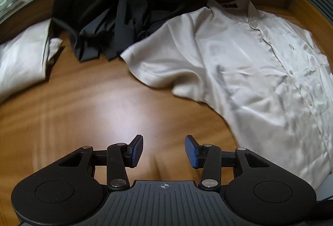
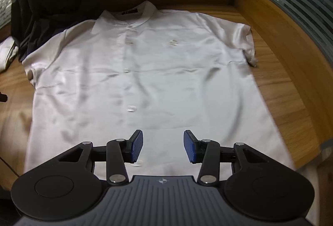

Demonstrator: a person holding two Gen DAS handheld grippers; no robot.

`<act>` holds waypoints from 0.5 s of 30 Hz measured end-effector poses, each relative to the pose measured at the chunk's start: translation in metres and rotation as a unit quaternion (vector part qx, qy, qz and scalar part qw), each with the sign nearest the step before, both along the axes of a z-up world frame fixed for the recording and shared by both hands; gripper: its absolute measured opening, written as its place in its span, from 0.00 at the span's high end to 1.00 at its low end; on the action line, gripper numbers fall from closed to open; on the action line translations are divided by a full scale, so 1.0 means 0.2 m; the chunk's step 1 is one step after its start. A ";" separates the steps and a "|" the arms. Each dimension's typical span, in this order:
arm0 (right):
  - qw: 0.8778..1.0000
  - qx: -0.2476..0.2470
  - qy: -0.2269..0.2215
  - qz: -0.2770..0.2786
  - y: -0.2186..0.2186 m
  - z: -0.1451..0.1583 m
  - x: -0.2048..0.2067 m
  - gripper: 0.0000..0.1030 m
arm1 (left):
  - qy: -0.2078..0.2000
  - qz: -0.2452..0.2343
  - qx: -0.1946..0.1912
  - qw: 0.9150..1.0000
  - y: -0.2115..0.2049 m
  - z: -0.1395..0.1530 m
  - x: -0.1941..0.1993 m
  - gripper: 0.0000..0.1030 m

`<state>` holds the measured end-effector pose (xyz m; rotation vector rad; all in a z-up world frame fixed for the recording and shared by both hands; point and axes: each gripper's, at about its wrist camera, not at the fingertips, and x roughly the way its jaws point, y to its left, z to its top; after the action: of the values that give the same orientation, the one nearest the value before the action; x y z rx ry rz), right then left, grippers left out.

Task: Fold clothes
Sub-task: 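Grasp the short sleeve edge with the right gripper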

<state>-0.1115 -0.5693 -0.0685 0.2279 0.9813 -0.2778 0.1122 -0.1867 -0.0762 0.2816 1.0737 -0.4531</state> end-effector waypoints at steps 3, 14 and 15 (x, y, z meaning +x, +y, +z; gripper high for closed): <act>1.000 0.004 -0.007 -0.030 0.20 0.01 0.05 0.53 | -0.015 -0.033 0.001 0.999 0.04 0.01 0.13 0.54; 0.999 0.020 -0.026 -0.010 0.98 0.01 0.44 0.53 | -0.023 -0.105 -0.020 0.994 0.14 -0.02 0.56 0.54; 0.999 0.019 -0.028 -0.001 1.04 0.01 0.49 0.53 | -0.023 -0.106 -0.021 0.994 0.15 -0.03 0.58 0.54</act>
<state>-0.0141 -0.3610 -0.0658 0.2689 0.9319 -0.2535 0.2277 -0.1572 -0.0819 0.3702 0.9914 -0.6557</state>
